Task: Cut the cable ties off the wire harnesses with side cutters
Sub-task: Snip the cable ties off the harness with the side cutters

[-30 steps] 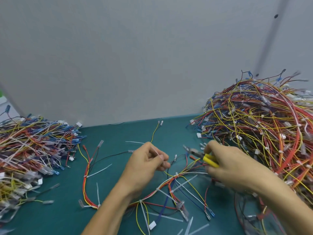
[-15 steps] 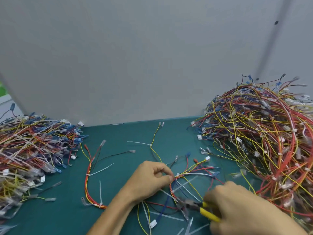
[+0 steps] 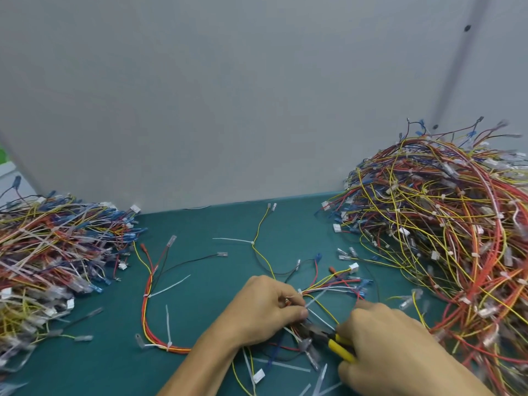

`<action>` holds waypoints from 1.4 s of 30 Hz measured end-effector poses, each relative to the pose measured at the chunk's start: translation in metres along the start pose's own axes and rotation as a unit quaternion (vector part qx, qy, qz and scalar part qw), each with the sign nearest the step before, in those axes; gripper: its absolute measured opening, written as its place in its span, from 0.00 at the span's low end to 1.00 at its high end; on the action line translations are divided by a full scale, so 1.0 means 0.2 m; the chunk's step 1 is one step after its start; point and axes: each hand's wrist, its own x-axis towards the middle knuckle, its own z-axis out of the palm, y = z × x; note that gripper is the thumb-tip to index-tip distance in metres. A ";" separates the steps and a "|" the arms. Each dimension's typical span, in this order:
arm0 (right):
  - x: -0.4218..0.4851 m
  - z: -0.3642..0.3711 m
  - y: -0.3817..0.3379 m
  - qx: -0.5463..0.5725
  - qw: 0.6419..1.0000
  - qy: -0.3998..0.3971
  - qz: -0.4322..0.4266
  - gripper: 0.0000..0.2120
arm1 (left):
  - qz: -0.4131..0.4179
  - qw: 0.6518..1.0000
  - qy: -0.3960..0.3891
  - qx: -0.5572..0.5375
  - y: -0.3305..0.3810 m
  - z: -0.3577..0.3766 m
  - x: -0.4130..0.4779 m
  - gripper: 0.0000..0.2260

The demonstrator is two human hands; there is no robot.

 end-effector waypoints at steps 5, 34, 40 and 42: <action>0.01 0.01 0.00 0.011 1.000 0.012 -0.004 0.17 | -0.034 0.997 -0.009 -0.071 -0.01 -0.03 -0.01 0.06; 0.00 -0.03 -0.03 0.040 0.999 -0.026 0.022 0.18 | -0.052 0.994 -0.010 -0.095 -0.01 -0.04 -0.01 0.10; 0.00 -0.01 -0.04 0.024 1.000 -0.007 0.012 0.14 | -0.053 0.996 -0.006 -0.074 -0.01 -0.03 0.00 0.09; 0.00 0.00 -0.04 0.025 1.000 -0.001 0.008 0.11 | -0.055 0.996 -0.006 -0.075 -0.01 -0.03 0.00 0.09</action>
